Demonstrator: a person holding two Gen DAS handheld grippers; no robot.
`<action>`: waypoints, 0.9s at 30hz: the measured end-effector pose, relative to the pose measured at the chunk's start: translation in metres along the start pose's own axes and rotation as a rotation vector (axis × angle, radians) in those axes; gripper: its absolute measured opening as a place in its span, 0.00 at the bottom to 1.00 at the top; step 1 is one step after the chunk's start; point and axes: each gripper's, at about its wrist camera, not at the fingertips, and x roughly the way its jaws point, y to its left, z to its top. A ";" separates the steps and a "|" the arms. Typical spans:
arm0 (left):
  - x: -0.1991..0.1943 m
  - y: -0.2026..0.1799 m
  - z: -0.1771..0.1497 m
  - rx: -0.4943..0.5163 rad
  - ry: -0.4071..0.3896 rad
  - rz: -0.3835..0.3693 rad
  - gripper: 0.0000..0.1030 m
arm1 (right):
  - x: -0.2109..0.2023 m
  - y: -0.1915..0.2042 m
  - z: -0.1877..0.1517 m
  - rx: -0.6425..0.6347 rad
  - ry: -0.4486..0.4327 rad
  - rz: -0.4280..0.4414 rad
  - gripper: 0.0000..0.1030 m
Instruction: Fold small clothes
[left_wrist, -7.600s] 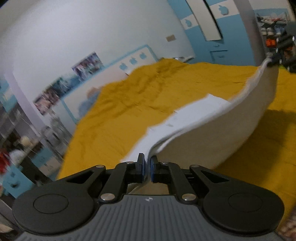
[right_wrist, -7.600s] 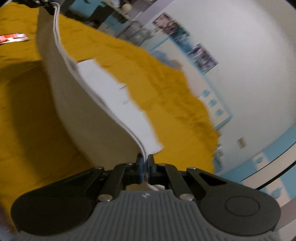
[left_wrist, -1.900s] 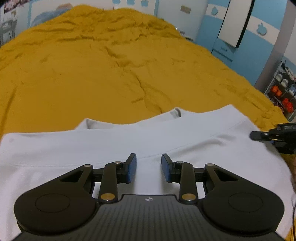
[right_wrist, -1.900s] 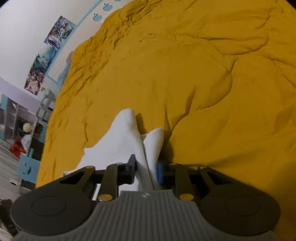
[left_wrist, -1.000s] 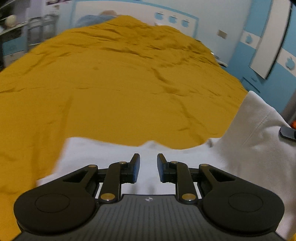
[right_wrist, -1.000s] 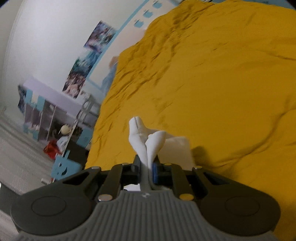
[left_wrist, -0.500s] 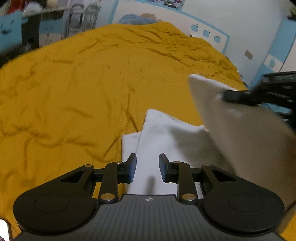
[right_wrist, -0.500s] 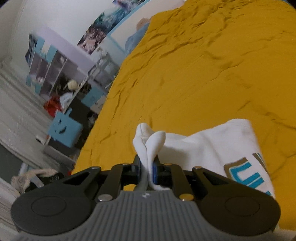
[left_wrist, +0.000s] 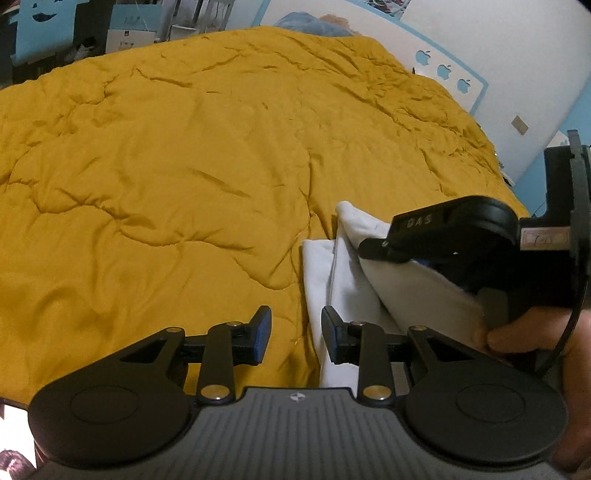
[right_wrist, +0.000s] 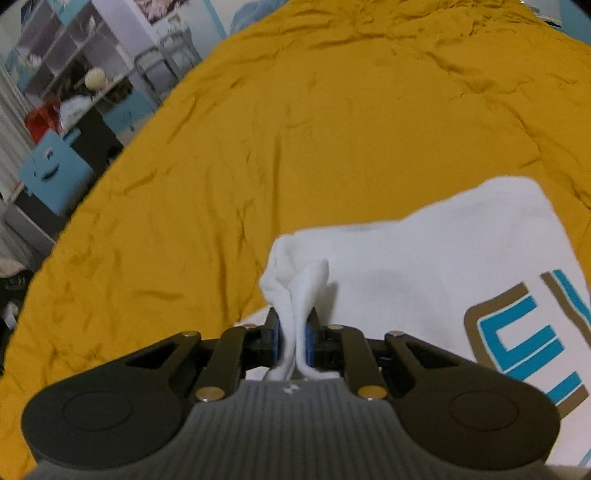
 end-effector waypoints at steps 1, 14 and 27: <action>-0.002 0.001 0.000 -0.004 0.003 -0.001 0.35 | 0.000 0.003 -0.001 -0.021 0.005 -0.006 0.11; -0.068 0.007 -0.021 -0.091 -0.056 -0.111 0.48 | -0.138 0.017 -0.039 -0.207 -0.106 0.207 0.33; -0.103 0.025 -0.067 -0.238 0.000 -0.344 0.71 | -0.208 -0.073 -0.114 -0.289 -0.147 0.009 0.40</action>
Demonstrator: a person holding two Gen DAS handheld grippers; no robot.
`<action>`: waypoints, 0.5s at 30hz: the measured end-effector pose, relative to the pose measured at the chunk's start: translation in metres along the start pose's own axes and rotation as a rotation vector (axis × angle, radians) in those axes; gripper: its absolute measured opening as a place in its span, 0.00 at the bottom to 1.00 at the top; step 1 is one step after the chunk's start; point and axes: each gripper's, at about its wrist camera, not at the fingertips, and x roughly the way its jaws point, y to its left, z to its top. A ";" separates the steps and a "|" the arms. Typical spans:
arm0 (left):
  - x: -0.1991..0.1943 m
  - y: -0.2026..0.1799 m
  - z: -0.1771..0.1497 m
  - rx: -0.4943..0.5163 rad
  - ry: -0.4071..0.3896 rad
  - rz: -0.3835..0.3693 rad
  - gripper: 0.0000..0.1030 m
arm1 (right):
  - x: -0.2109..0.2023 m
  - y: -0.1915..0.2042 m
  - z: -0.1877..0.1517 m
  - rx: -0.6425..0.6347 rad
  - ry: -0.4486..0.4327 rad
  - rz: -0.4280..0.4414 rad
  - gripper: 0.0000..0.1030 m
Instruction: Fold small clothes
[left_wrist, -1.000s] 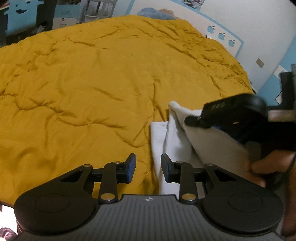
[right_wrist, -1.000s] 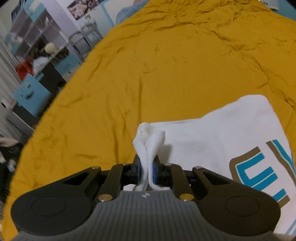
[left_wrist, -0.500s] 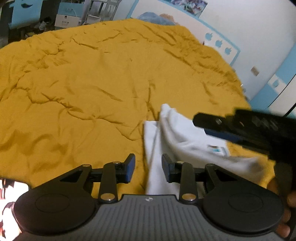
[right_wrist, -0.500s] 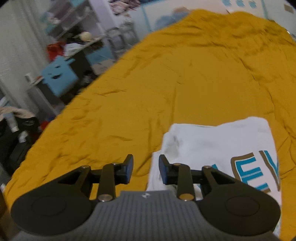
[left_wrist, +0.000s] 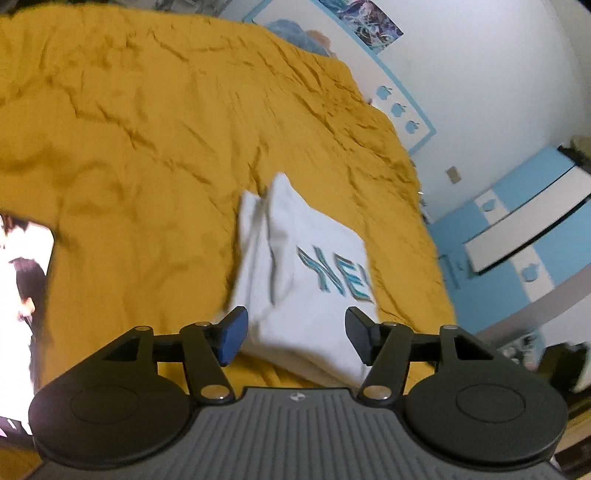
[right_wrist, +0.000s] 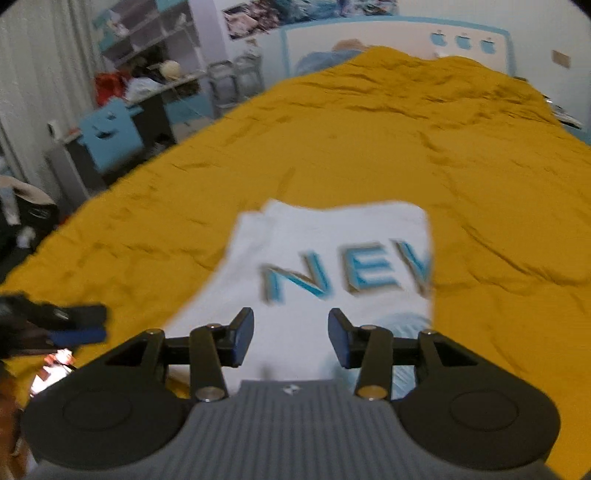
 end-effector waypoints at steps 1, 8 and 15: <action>0.002 -0.001 -0.007 -0.009 0.009 -0.022 0.74 | -0.002 -0.008 -0.007 0.009 0.010 -0.012 0.40; 0.041 0.012 -0.021 -0.116 0.064 -0.080 0.75 | -0.011 -0.034 -0.039 0.024 0.052 -0.069 0.45; 0.068 0.023 -0.015 -0.181 0.014 -0.066 0.67 | -0.014 -0.041 -0.054 0.013 0.076 -0.080 0.48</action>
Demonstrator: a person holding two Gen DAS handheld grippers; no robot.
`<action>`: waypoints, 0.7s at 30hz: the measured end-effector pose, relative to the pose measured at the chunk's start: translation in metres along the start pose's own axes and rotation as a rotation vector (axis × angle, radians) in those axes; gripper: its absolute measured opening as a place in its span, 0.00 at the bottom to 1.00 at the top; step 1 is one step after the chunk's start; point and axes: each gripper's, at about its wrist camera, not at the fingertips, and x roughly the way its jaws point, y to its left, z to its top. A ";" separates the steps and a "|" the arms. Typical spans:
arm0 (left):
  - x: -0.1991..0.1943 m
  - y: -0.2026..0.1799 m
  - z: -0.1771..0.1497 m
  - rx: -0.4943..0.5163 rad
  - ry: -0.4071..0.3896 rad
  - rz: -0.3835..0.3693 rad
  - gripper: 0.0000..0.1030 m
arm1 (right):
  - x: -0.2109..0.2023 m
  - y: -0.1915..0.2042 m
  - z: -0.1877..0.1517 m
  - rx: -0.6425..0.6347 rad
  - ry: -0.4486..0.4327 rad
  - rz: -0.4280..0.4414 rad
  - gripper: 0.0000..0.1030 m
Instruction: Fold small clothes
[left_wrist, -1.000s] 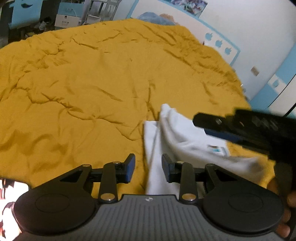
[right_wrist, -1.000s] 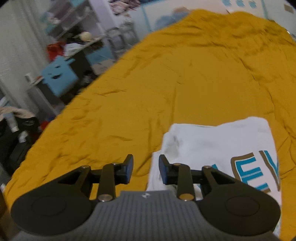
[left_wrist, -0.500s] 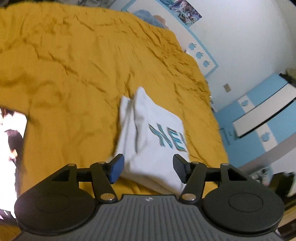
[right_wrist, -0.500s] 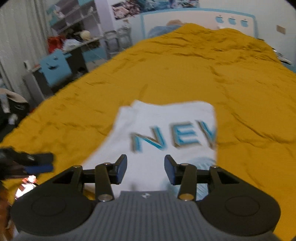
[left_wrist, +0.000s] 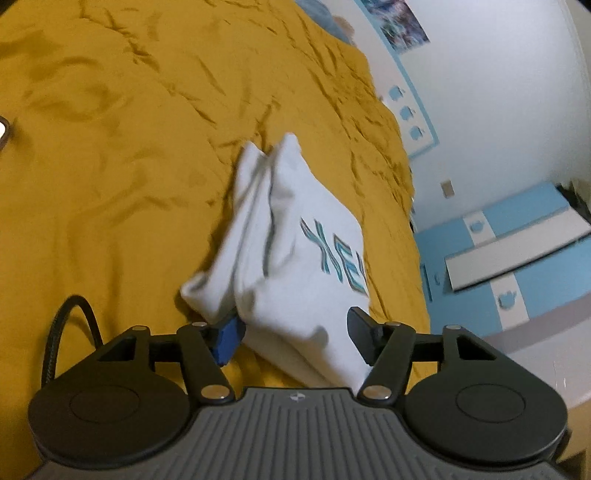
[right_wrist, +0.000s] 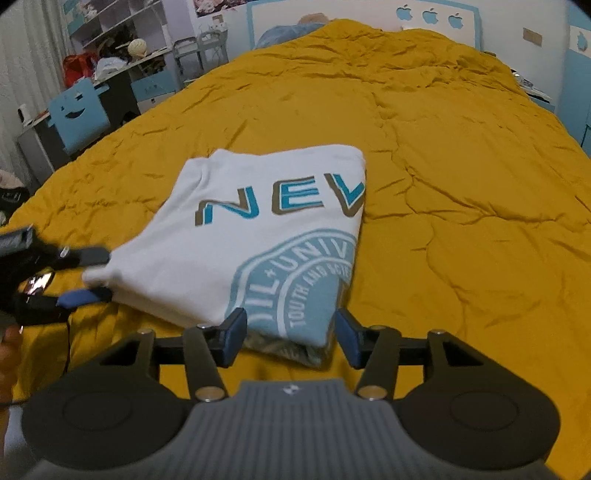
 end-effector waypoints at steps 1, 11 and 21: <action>0.000 0.000 0.002 -0.004 -0.011 0.000 0.59 | 0.000 0.000 -0.002 -0.014 0.001 0.001 0.48; -0.021 -0.072 0.014 0.328 -0.091 0.034 0.14 | 0.017 0.006 -0.018 -0.076 0.051 -0.062 0.47; -0.025 -0.064 0.015 0.404 -0.053 0.181 0.13 | 0.032 -0.008 -0.006 -0.014 0.050 -0.083 0.11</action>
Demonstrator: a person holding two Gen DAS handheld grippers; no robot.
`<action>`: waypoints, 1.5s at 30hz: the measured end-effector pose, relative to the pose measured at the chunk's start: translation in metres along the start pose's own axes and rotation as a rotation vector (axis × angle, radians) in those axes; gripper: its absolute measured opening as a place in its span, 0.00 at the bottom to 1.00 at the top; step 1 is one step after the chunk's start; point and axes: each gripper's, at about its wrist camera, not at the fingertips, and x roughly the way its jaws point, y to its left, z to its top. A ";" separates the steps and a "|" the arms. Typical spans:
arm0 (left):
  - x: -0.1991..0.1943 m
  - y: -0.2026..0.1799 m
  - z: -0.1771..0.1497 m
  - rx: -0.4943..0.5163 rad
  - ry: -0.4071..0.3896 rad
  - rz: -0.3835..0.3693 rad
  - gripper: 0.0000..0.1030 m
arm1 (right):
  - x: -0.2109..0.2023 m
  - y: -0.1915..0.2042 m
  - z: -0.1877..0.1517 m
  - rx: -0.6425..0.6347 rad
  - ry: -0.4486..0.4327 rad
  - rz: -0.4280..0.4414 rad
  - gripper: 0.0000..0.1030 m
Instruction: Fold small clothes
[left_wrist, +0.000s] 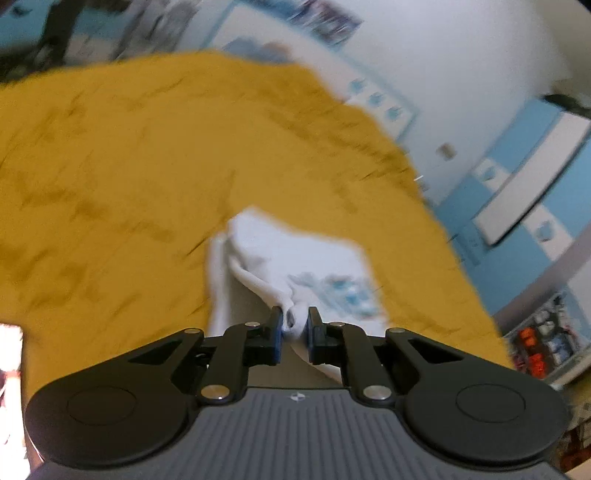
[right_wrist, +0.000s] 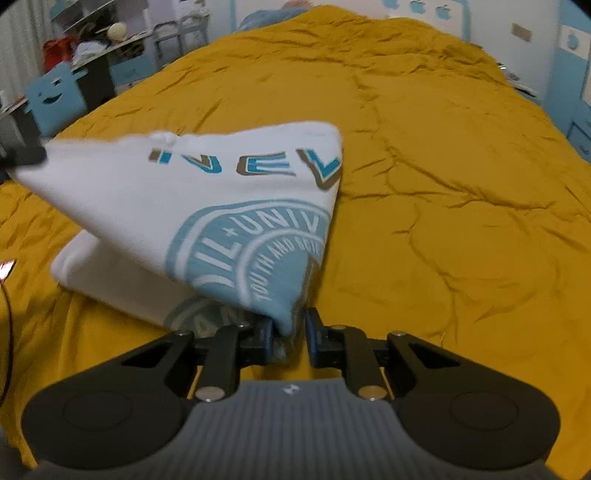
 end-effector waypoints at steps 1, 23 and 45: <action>0.006 0.010 -0.008 0.003 0.020 0.031 0.13 | 0.001 0.000 -0.003 -0.017 0.010 0.002 0.11; 0.008 0.010 -0.035 0.089 0.079 0.287 0.24 | -0.004 -0.025 -0.025 0.033 0.062 0.075 0.00; 0.066 0.030 0.069 0.000 -0.003 0.033 0.62 | 0.010 -0.034 0.057 0.089 -0.181 0.058 0.01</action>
